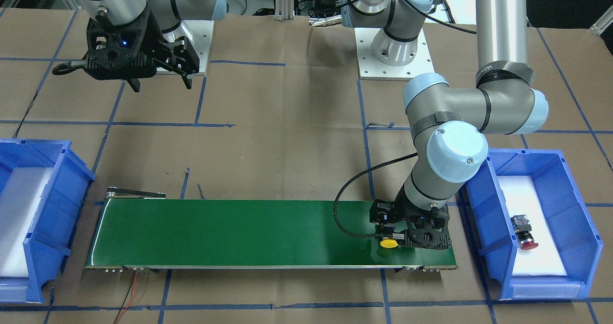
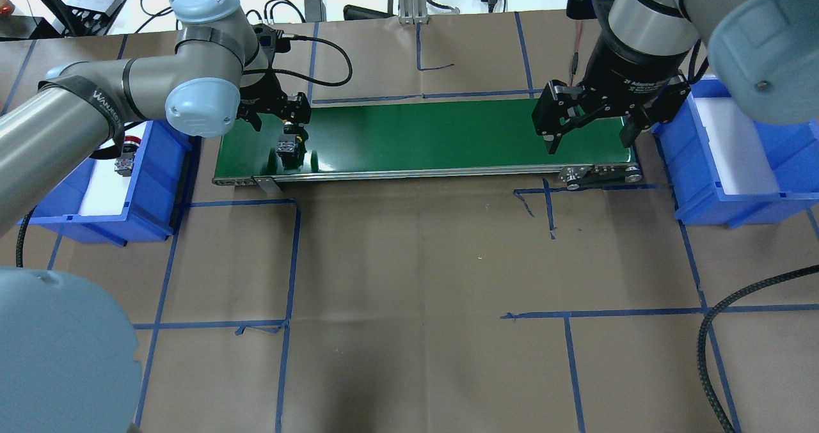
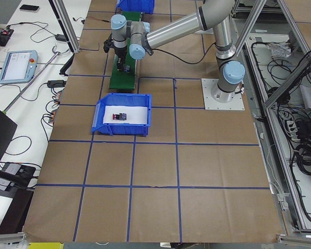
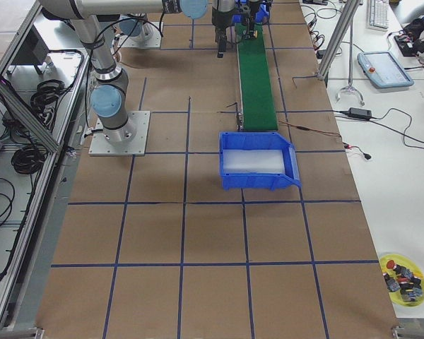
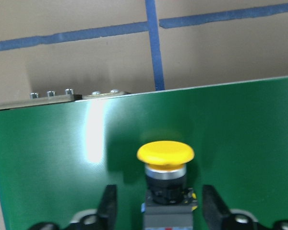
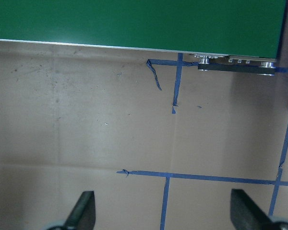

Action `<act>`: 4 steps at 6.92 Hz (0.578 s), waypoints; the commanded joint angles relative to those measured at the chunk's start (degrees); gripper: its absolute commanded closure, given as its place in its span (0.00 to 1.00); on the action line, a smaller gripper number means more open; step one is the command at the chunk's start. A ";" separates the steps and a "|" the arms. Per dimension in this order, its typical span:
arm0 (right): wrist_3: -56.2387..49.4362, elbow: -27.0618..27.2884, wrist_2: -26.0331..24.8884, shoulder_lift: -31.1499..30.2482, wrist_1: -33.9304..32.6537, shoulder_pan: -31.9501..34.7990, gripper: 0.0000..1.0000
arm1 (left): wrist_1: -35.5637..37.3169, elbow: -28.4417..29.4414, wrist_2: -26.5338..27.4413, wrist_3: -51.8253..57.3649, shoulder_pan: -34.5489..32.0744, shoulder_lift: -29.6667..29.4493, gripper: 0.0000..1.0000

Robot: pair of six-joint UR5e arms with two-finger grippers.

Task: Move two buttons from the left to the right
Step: 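Open the left gripper and lift it away from the yellow button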

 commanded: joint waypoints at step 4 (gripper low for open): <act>0.00 -0.03 0.00 0.00 0.00 -0.01 0.00 | -18.45 10.56 0.10 0.02 0.42 7.08 0.00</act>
